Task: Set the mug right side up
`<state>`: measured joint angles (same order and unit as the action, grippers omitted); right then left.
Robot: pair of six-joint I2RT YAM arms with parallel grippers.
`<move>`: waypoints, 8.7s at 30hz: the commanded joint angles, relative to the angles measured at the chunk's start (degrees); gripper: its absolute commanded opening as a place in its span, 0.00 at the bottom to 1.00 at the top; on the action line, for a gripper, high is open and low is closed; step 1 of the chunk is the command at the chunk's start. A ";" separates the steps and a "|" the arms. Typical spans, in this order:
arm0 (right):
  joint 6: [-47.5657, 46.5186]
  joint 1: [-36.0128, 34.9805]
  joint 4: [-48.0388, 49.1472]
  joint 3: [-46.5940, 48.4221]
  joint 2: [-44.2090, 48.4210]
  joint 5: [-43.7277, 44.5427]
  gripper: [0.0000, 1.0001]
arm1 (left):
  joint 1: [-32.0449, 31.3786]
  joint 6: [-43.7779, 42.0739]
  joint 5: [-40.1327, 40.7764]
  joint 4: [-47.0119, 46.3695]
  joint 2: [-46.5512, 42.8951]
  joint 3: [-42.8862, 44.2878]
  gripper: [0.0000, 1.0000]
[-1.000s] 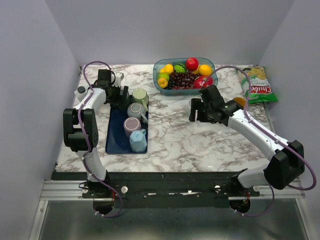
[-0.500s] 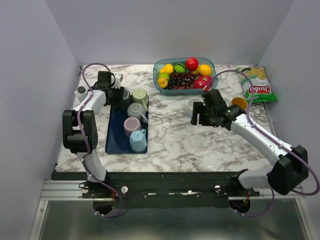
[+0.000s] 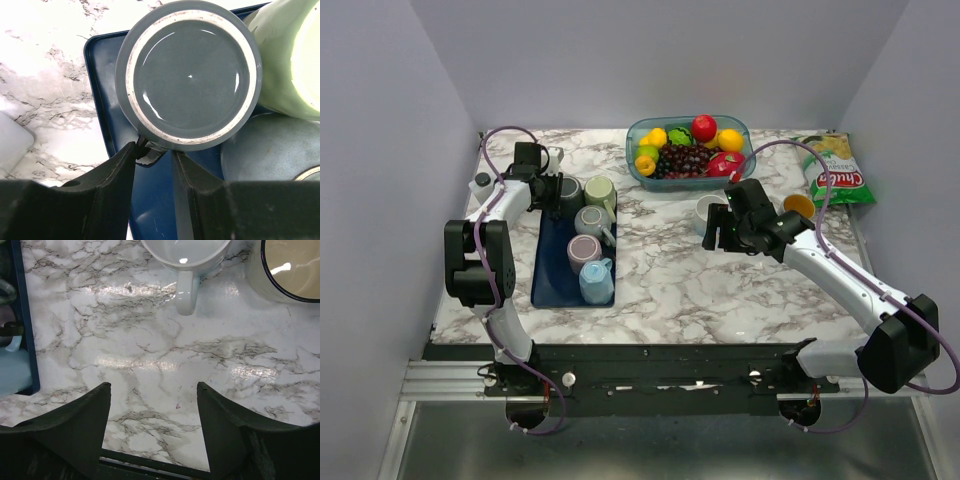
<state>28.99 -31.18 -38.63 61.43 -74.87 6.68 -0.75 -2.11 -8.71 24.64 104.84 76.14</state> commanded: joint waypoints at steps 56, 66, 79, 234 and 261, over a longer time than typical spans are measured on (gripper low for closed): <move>0.36 -0.29 5.32 0.09 3.24 -6.32 0.79 | -0.83 18.01 4.85 -0.47 -19.13 -4.41 0.00; 3.69 -0.37 16.38 0.62 5.35 -23.43 0.83 | -3.98 33.55 -3.94 -0.82 -30.47 -8.90 0.00; 7.84 -7.66 35.73 6.16 3.07 -29.45 0.85 | -17.96 65.62 -1.58 -16.38 -43.22 -16.99 0.00; -1.49 -9.43 2.95 23.06 -17.52 3.17 0.85 | -28.43 52.91 16.46 25.64 -39.19 -11.62 0.99; -0.87 -8.99 3.30 10.20 -6.43 1.85 0.84 | -37.65 66.53 14.68 14.90 -32.32 -21.55 0.84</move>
<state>28.47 -40.49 -34.65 72.58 -82.74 9.54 -38.02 61.28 0.23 37.47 73.14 56.97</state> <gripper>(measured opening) 0.839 0.841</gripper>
